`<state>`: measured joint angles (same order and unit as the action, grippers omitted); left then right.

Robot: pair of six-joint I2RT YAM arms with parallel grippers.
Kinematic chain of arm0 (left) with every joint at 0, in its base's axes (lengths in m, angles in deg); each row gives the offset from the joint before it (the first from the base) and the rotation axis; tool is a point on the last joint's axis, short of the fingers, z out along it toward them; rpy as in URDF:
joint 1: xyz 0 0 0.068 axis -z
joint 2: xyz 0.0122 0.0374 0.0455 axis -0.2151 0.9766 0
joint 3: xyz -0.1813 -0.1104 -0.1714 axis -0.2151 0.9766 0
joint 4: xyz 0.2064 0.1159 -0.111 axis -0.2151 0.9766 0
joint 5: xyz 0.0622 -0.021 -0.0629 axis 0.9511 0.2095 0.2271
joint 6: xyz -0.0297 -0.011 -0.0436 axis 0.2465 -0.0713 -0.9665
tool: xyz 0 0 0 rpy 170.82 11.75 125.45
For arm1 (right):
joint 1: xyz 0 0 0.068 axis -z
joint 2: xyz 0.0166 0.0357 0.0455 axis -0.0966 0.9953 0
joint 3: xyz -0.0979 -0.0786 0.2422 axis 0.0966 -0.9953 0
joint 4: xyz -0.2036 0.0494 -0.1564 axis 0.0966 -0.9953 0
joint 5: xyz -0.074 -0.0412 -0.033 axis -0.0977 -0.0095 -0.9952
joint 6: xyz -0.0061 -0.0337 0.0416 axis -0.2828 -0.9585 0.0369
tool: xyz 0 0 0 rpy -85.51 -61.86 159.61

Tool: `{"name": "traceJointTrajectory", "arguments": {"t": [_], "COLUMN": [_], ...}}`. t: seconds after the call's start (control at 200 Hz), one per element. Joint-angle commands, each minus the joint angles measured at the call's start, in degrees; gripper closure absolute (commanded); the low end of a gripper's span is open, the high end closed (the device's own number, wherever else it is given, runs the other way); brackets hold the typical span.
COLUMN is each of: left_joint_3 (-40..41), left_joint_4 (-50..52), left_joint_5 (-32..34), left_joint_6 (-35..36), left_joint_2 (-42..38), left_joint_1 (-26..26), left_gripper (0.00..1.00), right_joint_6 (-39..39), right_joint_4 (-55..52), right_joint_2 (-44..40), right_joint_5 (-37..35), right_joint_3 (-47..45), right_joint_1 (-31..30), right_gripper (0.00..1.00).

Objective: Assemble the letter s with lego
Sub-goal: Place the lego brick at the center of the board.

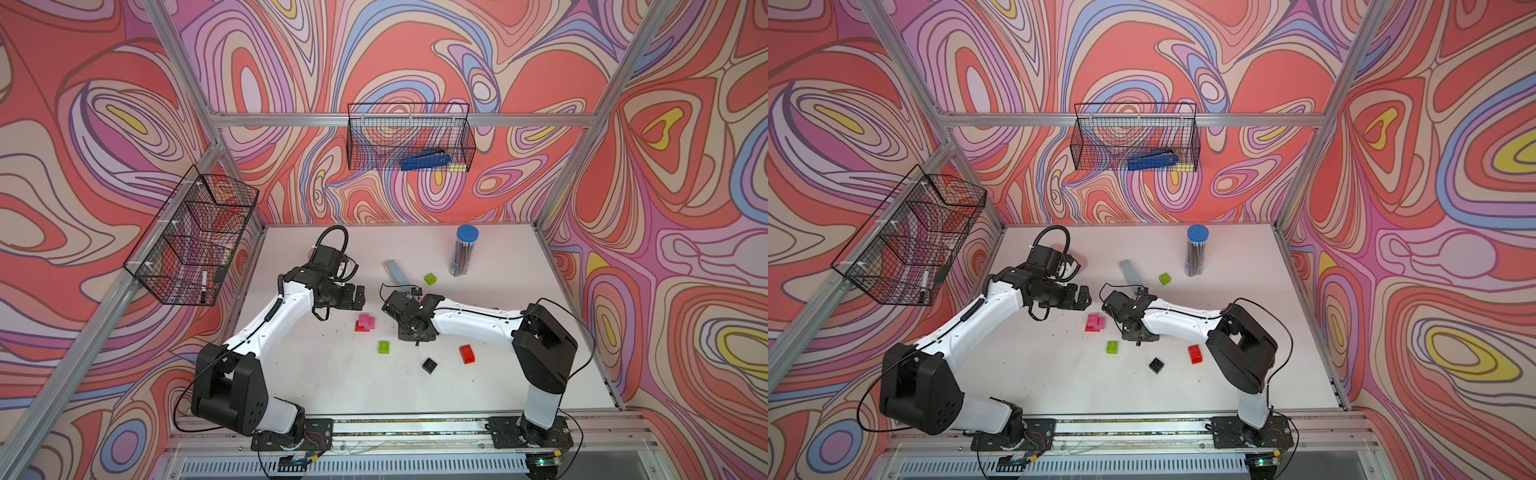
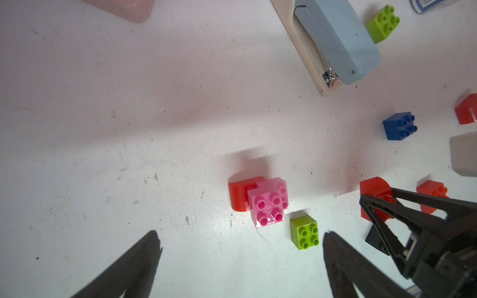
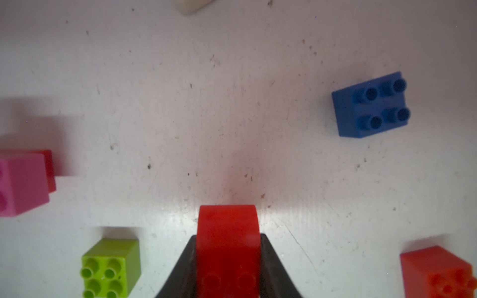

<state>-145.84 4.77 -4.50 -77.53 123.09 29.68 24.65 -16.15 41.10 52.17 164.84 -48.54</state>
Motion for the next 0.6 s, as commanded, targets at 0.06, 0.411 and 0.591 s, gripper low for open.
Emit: {"name": "traceJointTrajectory", "arguments": {"t": [0.06, 0.411, 0.591], "left_joint_3": [0.89, 1.62, 1.77], "left_joint_4": [-0.55, -1.13, -1.42], "left_joint_5": [-1.65, -3.07, -3.78], "left_joint_6": [-0.43, -0.49, -0.43], "left_joint_2": [-1.47, -1.84, -1.92], "left_joint_1": [-0.29, -0.28, -0.24], "left_gripper": [0.00, 0.00, 0.00], "right_joint_6": [13.91, 16.12, 16.21], "right_joint_4": [-0.99, 0.00, 1.86], "right_joint_2": [2.88, 6.45, 4.58], "right_joint_5": [0.18, 2.81, 5.05], "right_joint_3": [-0.53, 0.16, -0.73], "right_joint_1": [-0.32, -0.32, -0.51], "right_gripper": [0.76, 0.61, 0.46]}}
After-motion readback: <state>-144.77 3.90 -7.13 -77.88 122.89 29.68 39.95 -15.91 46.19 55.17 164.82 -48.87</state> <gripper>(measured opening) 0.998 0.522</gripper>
